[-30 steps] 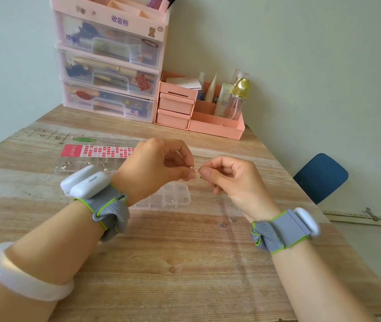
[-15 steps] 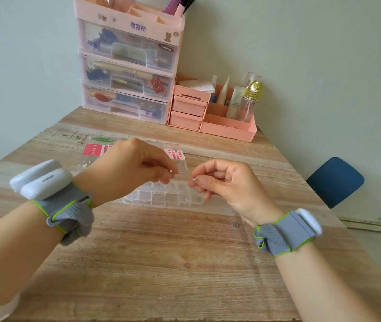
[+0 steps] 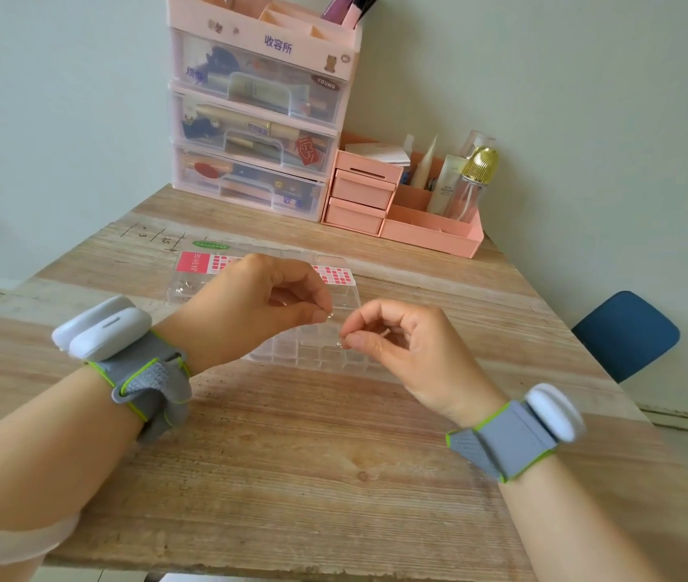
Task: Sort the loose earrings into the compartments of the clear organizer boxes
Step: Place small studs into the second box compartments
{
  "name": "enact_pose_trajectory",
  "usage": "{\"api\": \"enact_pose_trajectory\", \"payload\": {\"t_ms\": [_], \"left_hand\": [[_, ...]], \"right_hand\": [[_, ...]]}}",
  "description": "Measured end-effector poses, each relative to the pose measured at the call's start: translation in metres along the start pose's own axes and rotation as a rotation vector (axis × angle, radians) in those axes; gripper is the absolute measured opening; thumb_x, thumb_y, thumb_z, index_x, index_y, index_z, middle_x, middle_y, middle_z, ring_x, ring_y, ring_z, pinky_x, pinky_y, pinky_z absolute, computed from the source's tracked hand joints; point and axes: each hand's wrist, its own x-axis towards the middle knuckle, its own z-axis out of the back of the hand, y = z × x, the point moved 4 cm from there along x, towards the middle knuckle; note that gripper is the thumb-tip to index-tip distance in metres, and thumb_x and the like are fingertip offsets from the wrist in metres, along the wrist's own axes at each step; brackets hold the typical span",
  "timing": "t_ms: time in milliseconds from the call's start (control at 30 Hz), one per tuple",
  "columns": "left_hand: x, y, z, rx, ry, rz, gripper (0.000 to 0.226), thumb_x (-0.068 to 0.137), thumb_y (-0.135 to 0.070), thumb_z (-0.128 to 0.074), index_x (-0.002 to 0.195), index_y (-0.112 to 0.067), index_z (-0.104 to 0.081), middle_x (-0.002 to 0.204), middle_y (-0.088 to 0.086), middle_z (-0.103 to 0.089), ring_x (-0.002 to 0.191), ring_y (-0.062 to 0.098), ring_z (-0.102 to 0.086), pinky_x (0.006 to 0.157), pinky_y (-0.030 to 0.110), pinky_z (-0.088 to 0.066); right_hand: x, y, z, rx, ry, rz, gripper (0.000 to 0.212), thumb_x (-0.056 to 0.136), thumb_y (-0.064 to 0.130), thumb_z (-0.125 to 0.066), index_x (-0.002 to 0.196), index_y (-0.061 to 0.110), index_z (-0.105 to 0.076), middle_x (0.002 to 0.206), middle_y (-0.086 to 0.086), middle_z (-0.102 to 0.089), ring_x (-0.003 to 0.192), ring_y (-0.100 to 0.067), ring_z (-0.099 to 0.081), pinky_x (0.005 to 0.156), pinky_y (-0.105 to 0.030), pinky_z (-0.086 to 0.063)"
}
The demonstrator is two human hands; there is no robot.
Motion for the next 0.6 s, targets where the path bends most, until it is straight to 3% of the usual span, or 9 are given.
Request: {"api": "enact_pose_trajectory", "payload": {"t_ms": [67, 233, 400, 600], "left_hand": [[0.0003, 0.0017, -0.0006, 0.021, 0.012, -0.002, 0.008, 0.077, -0.014, -0.069, 0.08, -0.022, -0.067, 0.078, -0.008, -0.069, 0.076, 0.003, -0.064, 0.079, 0.021, -0.05], [0.0005, 0.0041, -0.0026, 0.071, 0.03, -0.01, 0.011, 0.078, -0.014, -0.068, 0.077, -0.025, -0.066, 0.076, -0.011, -0.067, 0.078, 0.002, -0.061, 0.075, 0.017, -0.049], [-0.0002, 0.0039, -0.0048, 0.106, 0.047, -0.03, 0.011, 0.079, -0.015, -0.068, 0.077, -0.026, -0.065, 0.076, -0.012, -0.067, 0.078, -0.001, -0.06, 0.07, 0.009, -0.045], [-0.0005, 0.002, -0.0042, 0.109, 0.033, -0.052, 0.012, 0.079, -0.015, -0.068, 0.076, -0.026, -0.065, 0.075, -0.012, -0.066, 0.08, -0.001, -0.06, 0.071, 0.009, -0.045]], "right_hand": [[-0.0018, 0.0016, -0.0023, -0.142, 0.003, 0.056, 0.006, 0.083, 0.013, -0.067, 0.082, 0.019, -0.067, 0.076, 0.013, -0.058, 0.066, 0.002, -0.051, 0.063, -0.009, -0.036], [-0.0038, -0.0045, -0.004, -0.387, -0.068, 0.173, 0.004, 0.081, 0.026, -0.066, 0.083, 0.023, -0.068, 0.086, 0.012, -0.05, 0.083, -0.007, -0.048, 0.073, -0.025, -0.042], [-0.0018, -0.0023, -0.0039, -0.516, -0.135, 0.249, 0.004, 0.08, 0.022, -0.067, 0.082, 0.021, -0.063, 0.084, 0.014, -0.049, 0.076, -0.002, -0.042, 0.068, -0.022, -0.039], [0.0, -0.004, -0.0012, -0.522, -0.143, 0.181, 0.02, 0.078, 0.024, -0.07, 0.083, 0.026, -0.051, 0.082, 0.018, -0.048, 0.075, -0.006, -0.046, 0.067, -0.022, -0.038]]}}
